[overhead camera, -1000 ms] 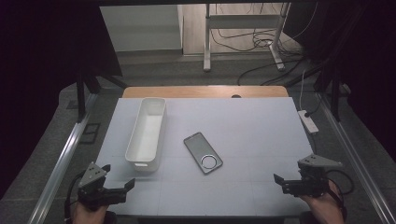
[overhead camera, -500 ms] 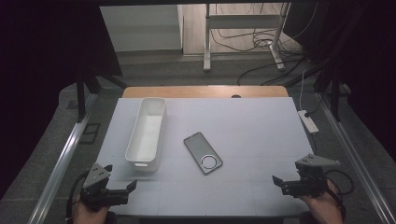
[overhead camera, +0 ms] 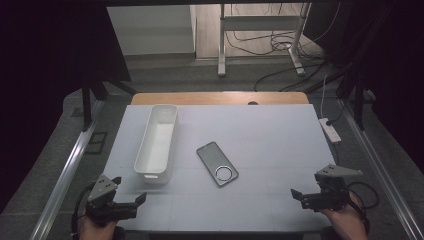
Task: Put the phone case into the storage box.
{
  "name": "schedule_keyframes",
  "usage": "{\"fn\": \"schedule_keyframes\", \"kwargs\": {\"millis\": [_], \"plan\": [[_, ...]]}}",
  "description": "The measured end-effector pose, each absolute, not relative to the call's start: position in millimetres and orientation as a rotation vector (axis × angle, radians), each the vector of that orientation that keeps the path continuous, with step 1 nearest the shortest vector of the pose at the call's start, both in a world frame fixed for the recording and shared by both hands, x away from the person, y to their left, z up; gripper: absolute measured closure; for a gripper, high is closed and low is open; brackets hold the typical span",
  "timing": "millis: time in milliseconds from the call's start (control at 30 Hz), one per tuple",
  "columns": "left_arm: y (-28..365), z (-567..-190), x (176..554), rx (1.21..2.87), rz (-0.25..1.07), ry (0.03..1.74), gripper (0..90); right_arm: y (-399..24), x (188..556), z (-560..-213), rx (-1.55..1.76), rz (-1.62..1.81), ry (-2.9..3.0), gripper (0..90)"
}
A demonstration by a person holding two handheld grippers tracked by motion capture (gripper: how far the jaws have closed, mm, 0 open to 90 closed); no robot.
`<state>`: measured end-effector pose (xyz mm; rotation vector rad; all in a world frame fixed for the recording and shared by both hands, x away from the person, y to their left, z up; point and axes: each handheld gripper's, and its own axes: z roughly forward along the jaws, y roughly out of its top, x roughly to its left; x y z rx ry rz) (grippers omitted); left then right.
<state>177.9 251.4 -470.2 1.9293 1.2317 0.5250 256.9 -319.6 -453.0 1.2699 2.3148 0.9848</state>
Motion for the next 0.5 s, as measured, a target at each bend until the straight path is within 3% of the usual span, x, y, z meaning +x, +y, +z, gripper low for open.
{"fn": "schedule_keyframes", "kwargs": {"millis": [500], "plan": [[250.0, -470.7, 179.0, 1.951, 0.517, 1.213, 2.4, -310.6, 266.4, -452.0, 1.209, 1.036, 2.339, 0.0]]}}
